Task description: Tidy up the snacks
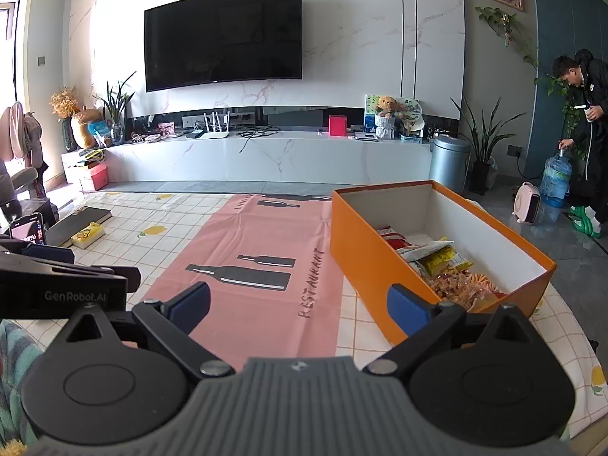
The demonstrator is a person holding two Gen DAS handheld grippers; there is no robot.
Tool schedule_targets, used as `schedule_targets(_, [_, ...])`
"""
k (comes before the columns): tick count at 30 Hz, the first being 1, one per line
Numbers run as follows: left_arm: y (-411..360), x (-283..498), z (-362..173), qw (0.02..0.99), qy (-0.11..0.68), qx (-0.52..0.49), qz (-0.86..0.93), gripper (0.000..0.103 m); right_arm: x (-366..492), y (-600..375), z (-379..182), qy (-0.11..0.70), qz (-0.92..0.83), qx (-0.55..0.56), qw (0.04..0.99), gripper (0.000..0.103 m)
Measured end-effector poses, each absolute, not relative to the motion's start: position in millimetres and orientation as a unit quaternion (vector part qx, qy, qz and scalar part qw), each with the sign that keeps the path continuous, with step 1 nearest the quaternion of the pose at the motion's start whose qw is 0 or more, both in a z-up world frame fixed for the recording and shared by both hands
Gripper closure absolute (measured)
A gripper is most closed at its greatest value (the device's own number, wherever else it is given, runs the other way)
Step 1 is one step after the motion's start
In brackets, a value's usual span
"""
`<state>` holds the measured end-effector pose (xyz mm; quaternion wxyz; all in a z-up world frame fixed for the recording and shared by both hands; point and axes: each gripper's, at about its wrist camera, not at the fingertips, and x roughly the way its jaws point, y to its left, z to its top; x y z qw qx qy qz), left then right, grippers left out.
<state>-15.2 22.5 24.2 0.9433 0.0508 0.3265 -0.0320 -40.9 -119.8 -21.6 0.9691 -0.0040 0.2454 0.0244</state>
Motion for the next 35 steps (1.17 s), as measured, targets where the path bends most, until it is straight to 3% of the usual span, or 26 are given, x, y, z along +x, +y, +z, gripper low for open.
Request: schedule_targets(35, [23.6,-15.5,22.4,0.941,0.336,0.038,-0.029,0.013,-40.3,-113.0,-20.0,0.251,0.036,-0.017,0.967,0.004])
